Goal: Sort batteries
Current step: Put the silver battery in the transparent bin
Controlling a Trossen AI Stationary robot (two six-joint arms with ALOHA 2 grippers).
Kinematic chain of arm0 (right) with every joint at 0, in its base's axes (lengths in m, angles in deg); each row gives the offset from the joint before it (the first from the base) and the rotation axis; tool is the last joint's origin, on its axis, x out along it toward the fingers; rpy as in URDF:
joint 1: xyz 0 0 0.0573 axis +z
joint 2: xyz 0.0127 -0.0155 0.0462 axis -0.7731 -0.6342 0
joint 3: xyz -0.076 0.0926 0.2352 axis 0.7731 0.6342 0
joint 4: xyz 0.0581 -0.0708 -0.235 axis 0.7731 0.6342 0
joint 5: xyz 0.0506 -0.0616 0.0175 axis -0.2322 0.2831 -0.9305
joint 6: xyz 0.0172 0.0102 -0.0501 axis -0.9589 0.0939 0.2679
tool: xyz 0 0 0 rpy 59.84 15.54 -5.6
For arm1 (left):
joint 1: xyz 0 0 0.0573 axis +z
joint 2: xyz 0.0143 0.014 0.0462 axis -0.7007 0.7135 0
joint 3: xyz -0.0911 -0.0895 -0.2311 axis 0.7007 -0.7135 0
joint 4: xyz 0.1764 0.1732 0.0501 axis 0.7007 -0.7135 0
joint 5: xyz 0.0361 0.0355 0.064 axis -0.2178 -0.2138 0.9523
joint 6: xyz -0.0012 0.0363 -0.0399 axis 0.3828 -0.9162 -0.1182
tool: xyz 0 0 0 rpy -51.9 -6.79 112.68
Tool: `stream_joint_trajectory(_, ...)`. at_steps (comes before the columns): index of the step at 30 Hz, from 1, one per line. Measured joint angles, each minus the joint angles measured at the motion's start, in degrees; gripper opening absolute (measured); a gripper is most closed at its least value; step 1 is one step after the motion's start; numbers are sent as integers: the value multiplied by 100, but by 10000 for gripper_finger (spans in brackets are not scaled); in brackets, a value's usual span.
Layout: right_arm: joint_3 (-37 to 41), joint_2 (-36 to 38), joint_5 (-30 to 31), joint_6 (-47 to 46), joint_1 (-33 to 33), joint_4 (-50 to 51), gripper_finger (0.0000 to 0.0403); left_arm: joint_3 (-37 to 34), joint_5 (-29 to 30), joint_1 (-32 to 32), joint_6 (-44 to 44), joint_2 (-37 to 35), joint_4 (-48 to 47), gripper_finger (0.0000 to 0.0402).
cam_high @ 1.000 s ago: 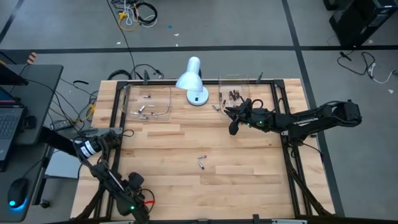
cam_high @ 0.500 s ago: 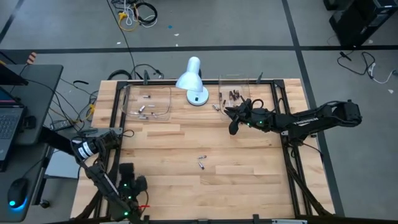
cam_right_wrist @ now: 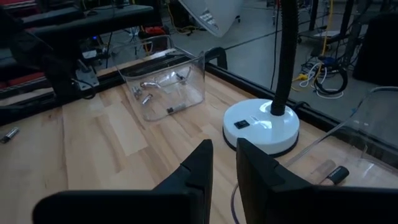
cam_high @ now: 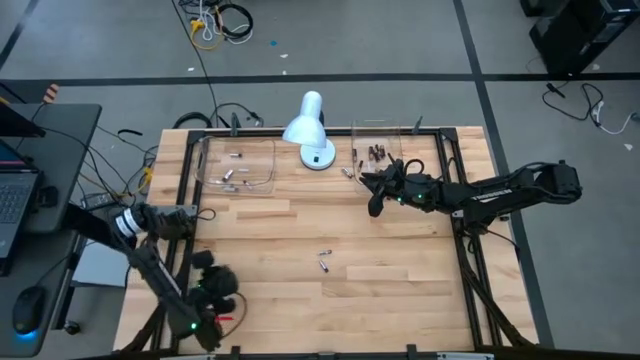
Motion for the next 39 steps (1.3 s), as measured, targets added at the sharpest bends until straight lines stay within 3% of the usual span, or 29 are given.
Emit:
stream_joint_trajectory(3,0,0,0,-1,0,-3,58,-1,971,308,-714,-335,492,32)
stream_joint_trajectory(5,0,0,0,-1,0,1,58,1,1084,608,-1235,-628,503,25)
stream_joint_trajectory(10,0,0,2,-3,0,2,58,-194,-9,1517,-876,-1490,153,6)
stream_joint_trajectory(12,0,0,2,-4,0,2,58,-341,-540,1636,-1532,-1762,412,2)
stream_joint_trajectory(16,0,0,-2,-30,15,22,58,-839,-824,1285,-3238,-2184,1289,3)
stream_joint_trajectory(20,0,2,-17,-43,65,47,58,-1491,-974,959,-3723,-2248,1830,3)
stream_joint_trajectory(26,0,2,-26,-83,79,44,58,-1865,-1115,663,-3446,-2251,1827,3)
stream_joint_trajectory(34,0,2,-27,-89,114,34,58,-1547,-2580,7,-3467,-2301,1716,1)
stream_joint_trajectory(39,0,2,-25,-104,114,14,58,-1668,-2404,-168,-3262,-2301,1715,1)
